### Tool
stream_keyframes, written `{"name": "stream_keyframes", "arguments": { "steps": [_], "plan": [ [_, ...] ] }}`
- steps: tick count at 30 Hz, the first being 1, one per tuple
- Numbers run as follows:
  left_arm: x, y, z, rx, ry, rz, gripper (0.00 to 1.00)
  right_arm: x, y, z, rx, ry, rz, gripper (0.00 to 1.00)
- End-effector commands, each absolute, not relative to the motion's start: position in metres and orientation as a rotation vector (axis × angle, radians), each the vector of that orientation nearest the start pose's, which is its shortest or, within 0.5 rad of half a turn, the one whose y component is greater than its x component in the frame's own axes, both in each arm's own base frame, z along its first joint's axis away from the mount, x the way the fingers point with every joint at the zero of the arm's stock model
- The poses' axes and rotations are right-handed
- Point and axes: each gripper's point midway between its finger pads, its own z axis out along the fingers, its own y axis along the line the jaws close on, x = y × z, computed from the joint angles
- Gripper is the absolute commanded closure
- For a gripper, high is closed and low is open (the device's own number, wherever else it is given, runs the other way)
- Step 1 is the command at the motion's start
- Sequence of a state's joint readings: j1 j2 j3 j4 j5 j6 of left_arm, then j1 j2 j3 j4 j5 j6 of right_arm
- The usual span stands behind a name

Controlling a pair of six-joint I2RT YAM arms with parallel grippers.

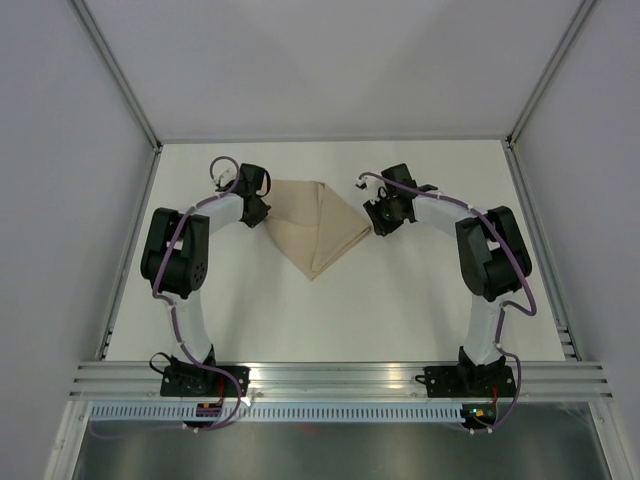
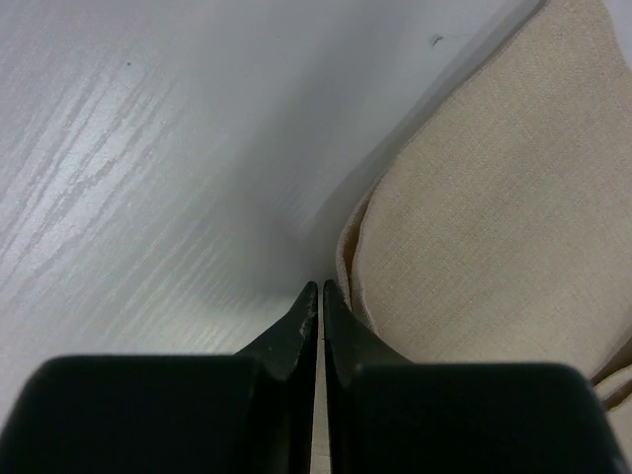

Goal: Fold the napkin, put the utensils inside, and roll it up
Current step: Adjust the napkin at the center of the board.

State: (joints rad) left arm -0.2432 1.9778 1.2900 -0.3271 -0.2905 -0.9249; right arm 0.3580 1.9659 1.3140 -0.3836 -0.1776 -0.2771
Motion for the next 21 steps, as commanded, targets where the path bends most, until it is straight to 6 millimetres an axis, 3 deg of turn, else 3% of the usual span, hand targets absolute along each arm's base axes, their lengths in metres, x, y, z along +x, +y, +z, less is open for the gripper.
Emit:
{"name": "stream_keyframes", "arguments": {
  "steps": [1,5,7,8,10,11,13,14,21],
  "plan": [
    [0.447,-0.083,0.029,-1.014,2.329,-0.110,0.92,0.422,0.152,0.040,-0.830,2.454,0.181,0.69],
    [0.434,-0.080,0.041,-1.041,2.318,-0.145,0.87,0.441,0.137,0.043,-0.817,2.454,0.147,0.69],
    [0.420,-0.084,0.033,-1.078,2.340,-0.166,0.86,0.448,0.127,0.034,-0.790,2.489,0.160,0.69],
    [0.412,-0.084,0.031,-1.083,2.345,-0.165,0.86,0.461,0.126,0.043,-0.770,2.469,0.167,0.69],
    [0.402,-0.088,0.028,-1.093,2.353,-0.162,0.86,0.469,0.115,0.033,-0.732,2.518,0.192,0.69],
    [0.395,-0.088,0.026,-1.094,2.355,-0.159,0.86,0.482,0.113,0.041,-0.712,2.497,0.192,0.69],
    [0.390,-0.089,0.023,-1.095,2.359,-0.162,0.86,0.488,0.105,0.031,-0.687,2.528,0.200,0.69],
    [0.383,-0.088,0.019,-1.097,2.369,-0.153,0.86,0.495,0.104,0.035,-0.681,2.517,0.196,0.69],
    [0.371,-0.090,0.012,-1.087,2.376,-0.171,0.84,0.499,0.101,0.017,-0.675,2.554,0.187,0.69]
  ]
}}
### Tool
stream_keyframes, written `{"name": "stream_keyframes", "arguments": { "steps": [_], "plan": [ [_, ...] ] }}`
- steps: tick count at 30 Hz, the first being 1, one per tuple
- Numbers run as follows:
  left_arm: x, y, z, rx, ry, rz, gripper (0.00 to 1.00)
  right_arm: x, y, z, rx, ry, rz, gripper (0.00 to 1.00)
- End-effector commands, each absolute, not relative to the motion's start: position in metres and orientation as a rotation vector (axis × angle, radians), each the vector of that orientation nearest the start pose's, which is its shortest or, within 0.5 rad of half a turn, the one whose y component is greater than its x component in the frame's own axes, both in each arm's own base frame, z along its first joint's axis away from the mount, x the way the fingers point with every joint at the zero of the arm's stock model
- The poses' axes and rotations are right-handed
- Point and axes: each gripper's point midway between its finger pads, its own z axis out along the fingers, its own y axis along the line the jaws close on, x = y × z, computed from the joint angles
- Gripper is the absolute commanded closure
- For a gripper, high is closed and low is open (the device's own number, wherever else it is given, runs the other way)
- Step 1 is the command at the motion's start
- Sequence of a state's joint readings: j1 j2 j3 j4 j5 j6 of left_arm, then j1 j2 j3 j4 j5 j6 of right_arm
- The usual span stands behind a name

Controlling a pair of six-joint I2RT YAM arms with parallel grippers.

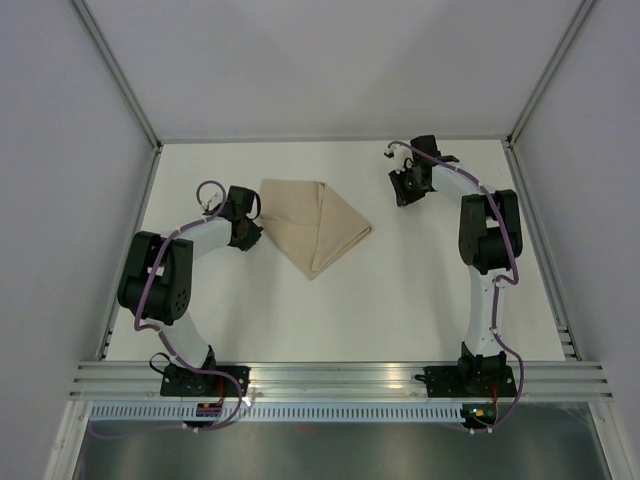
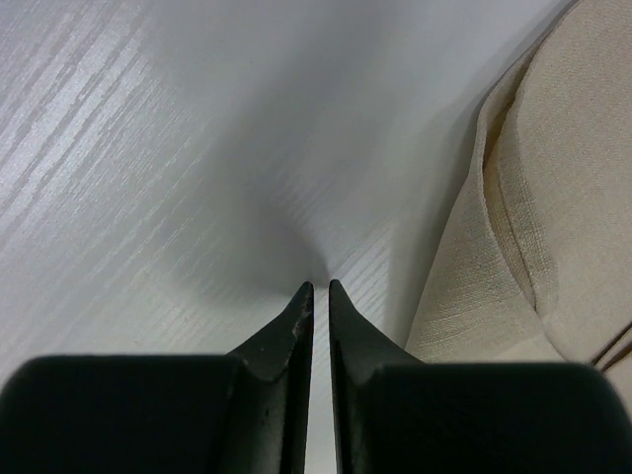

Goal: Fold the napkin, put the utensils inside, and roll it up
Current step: Adjust the napkin at the center of the board.

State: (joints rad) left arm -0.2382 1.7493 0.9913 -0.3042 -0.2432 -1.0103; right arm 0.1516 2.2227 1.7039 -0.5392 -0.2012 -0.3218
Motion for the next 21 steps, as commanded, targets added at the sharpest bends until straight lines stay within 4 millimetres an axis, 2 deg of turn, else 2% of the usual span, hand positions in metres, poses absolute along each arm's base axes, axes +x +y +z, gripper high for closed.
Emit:
{"name": "stream_keyframes", "arguments": {
  "steps": [1,4,15,21],
  "plan": [
    [0.370,-0.093,0.009,-1.078,2.387,-0.174,0.84,0.499,0.102,0.016,-0.676,2.554,0.192,0.69],
    [0.370,-0.097,0.003,-1.062,2.410,-0.181,0.84,0.499,0.104,0.016,-0.672,2.556,0.210,0.69],
    [0.385,-0.113,0.015,-0.993,2.404,-0.236,0.83,0.505,0.104,0.028,-0.642,2.536,0.207,0.69],
    [0.393,-0.114,0.022,-0.988,2.399,-0.216,0.83,0.503,0.111,0.029,-0.651,2.534,0.261,0.69]
  ]
}}
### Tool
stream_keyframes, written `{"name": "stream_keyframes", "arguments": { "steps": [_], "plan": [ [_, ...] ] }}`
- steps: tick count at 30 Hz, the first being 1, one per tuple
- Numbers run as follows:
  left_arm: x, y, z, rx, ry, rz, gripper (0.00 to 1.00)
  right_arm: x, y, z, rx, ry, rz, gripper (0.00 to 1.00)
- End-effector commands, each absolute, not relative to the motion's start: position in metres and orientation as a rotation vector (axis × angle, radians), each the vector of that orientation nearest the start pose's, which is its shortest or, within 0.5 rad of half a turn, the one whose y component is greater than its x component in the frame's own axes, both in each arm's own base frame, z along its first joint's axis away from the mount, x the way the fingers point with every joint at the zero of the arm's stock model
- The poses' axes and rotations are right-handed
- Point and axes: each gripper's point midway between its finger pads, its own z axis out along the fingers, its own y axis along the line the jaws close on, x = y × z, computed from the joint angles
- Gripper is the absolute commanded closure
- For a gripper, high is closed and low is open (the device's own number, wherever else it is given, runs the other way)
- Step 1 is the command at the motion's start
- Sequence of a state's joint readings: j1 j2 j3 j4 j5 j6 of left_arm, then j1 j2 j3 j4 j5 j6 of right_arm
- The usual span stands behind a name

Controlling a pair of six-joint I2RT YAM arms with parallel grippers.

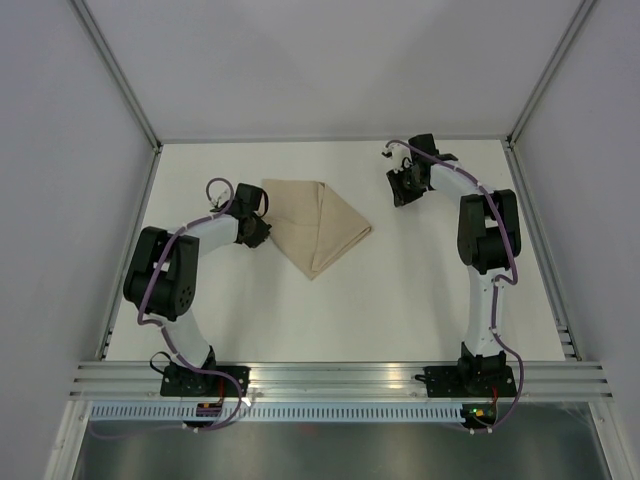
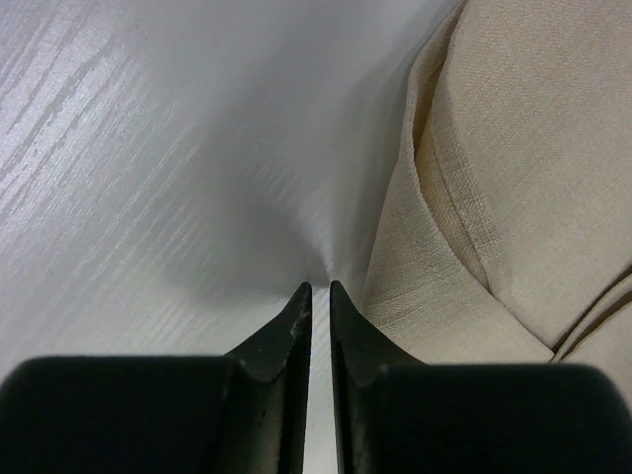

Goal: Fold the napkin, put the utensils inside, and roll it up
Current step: Adjust the napkin at the center of the board.

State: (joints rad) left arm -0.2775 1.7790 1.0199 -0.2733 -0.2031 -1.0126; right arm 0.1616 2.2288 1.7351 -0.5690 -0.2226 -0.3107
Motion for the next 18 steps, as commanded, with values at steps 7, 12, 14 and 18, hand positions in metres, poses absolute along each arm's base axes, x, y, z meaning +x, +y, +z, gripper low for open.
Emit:
{"name": "stream_keyframes", "arguments": {
  "steps": [7,12,14,18],
  "plan": [
    [0.395,-0.104,0.028,-1.002,2.396,-0.134,0.83,0.498,0.133,0.032,-0.702,2.523,0.351,0.69],
    [0.398,-0.100,0.029,-1.014,2.397,-0.096,0.82,0.489,0.160,0.033,-0.767,2.508,0.387,0.69],
    [0.400,-0.100,0.029,-1.017,2.401,-0.091,0.82,0.484,0.171,0.032,-0.790,2.502,0.402,0.69],
    [0.400,-0.098,0.023,-1.037,2.411,-0.071,0.81,0.480,0.187,0.031,-0.831,2.491,0.405,0.69]
  ]
}}
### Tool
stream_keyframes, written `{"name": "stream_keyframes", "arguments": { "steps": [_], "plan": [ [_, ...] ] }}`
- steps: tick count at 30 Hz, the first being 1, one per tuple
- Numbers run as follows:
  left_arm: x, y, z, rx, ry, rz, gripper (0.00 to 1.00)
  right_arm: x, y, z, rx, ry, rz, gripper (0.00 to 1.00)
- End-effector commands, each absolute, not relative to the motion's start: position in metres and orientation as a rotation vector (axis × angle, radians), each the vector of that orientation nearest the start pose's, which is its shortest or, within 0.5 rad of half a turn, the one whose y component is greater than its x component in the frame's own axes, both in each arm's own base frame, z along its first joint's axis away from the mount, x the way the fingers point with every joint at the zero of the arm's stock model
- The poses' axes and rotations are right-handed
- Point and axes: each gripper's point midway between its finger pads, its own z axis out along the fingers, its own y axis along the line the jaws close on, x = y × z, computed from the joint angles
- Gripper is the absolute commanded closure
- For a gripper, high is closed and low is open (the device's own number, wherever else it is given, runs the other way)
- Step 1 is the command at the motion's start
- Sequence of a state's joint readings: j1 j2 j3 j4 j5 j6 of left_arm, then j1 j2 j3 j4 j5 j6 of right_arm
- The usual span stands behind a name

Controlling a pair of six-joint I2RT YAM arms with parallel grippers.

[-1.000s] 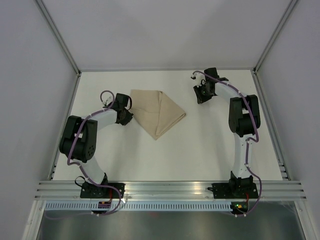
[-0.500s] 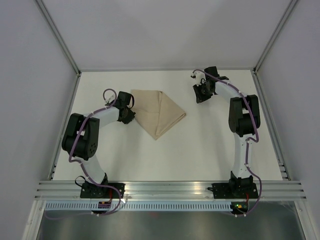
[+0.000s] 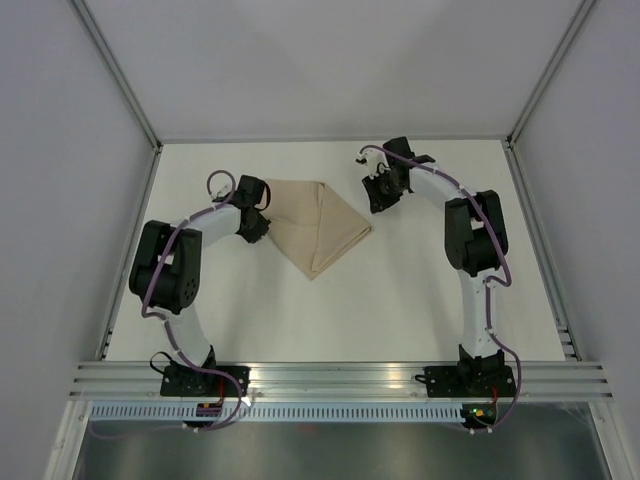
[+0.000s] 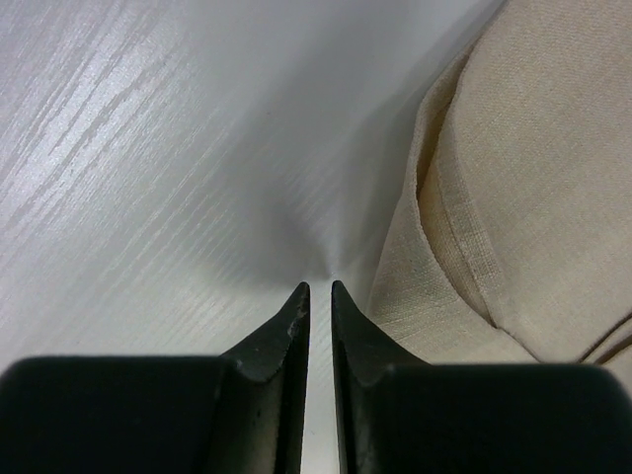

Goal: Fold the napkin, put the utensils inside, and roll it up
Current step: Adjust the napkin at the center of the board.

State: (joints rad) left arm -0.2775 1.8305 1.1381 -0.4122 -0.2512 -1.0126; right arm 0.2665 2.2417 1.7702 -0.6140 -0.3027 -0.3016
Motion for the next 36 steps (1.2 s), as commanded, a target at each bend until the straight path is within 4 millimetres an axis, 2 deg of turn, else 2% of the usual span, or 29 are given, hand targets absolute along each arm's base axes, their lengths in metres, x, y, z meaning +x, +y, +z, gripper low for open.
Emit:
{"name": "stream_keyframes", "arguments": {
  "steps": [1,5,13,16,17,19,24,27,30,36],
  "plan": [
    [0.401,-0.098,0.024,-1.039,2.411,-0.072,0.81,0.478,0.190,0.031,-0.840,2.491,0.403,0.69],
    [0.407,-0.099,0.022,-1.036,2.427,-0.072,0.81,0.467,0.202,0.032,-0.884,2.488,0.413,0.69],
    [0.429,-0.107,0.029,-1.011,2.435,-0.105,0.82,0.440,0.205,0.019,-0.948,2.522,0.425,0.69],
    [0.437,-0.112,0.030,-0.997,2.450,-0.114,0.82,0.433,0.205,0.022,-0.977,2.515,0.438,0.69],
    [0.439,-0.111,0.025,-0.996,2.466,-0.096,0.82,0.430,0.205,0.025,-0.986,2.515,0.443,0.69],
    [0.450,-0.115,0.032,-0.960,2.466,-0.111,0.82,0.423,0.204,0.025,-1.002,2.516,0.453,0.69],
    [0.456,-0.117,0.020,-0.946,2.496,-0.094,0.82,0.410,0.208,0.032,-1.034,2.502,0.483,0.69],
    [0.463,-0.120,0.019,-0.932,2.500,-0.109,0.82,0.404,0.208,0.032,-1.037,2.503,0.493,0.69],
    [0.467,-0.123,0.014,-0.908,2.515,-0.111,0.82,0.389,0.208,0.029,-1.054,2.521,0.511,0.69],
    [0.477,-0.131,0.013,-0.857,2.533,-0.145,0.82,0.369,0.216,0.037,-1.101,2.499,0.529,0.70]
  ]
}}
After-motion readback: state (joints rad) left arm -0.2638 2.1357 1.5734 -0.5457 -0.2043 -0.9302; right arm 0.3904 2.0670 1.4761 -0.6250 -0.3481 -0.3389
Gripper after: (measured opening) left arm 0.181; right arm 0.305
